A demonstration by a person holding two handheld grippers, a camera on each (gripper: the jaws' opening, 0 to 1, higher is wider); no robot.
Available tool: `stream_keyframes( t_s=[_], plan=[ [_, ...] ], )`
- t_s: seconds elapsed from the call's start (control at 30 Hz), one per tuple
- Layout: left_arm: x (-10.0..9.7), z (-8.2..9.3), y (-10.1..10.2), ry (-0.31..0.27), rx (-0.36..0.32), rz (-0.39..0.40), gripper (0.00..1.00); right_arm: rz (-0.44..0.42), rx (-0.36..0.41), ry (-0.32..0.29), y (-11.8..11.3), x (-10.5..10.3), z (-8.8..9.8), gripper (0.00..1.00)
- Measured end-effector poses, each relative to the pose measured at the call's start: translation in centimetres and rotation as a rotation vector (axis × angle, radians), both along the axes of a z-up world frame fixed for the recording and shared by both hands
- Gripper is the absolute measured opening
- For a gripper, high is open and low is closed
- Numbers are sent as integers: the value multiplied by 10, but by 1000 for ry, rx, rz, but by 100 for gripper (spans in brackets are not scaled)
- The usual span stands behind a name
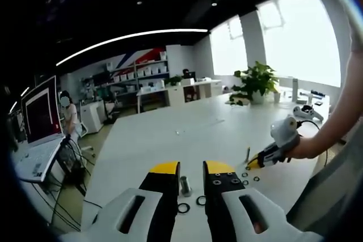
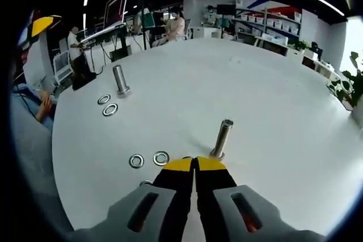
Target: Place the washer onto the threaded stud by aligning its center hole with the stud, sliding it down to the base, and recovering from edge contact or off-axis alignment until the washer reaches the visible bottom stop.
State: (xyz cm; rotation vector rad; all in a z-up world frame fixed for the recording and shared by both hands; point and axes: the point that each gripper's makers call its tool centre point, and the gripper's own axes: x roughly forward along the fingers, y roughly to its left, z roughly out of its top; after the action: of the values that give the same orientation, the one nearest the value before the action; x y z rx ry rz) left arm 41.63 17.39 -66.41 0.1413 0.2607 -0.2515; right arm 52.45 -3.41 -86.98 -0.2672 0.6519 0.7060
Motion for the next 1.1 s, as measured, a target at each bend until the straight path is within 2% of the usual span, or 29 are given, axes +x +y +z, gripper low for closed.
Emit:
stream_keyframes(
  t_s=[0.27,0.3,0.33,0.37,0.4,0.63,0.77,0.93,1.1],
  plan=[
    [0,1,1,-3,-3,4,14,1,-30,36,-2,0,-1,5],
    [0,1,1,-3,-2,4,14,2,-29,49,-2,0,-2,6],
    [0,1,1,-2,-1,4,14,-8,-44,91,-6,-5,-6,7],
    [0,0,1,-1,-2,3,14,-1,-37,64,-4,0,-4,7],
    [0,1,1,-2,-3,3,14,6,-51,62,-5,1,-4,7],
    [0,2,2,-6,-6,5,14,25,-96,100,-5,1,-4,6],
    [0,1,1,-3,-4,3,14,43,-123,140,-4,0,-4,6],
    [-1,0,1,4,5,1,14,35,-161,219,-5,-2,-4,6],
    [-1,-1,-1,6,11,-6,13,72,-218,241,-4,-5,-4,6]
  ],
)
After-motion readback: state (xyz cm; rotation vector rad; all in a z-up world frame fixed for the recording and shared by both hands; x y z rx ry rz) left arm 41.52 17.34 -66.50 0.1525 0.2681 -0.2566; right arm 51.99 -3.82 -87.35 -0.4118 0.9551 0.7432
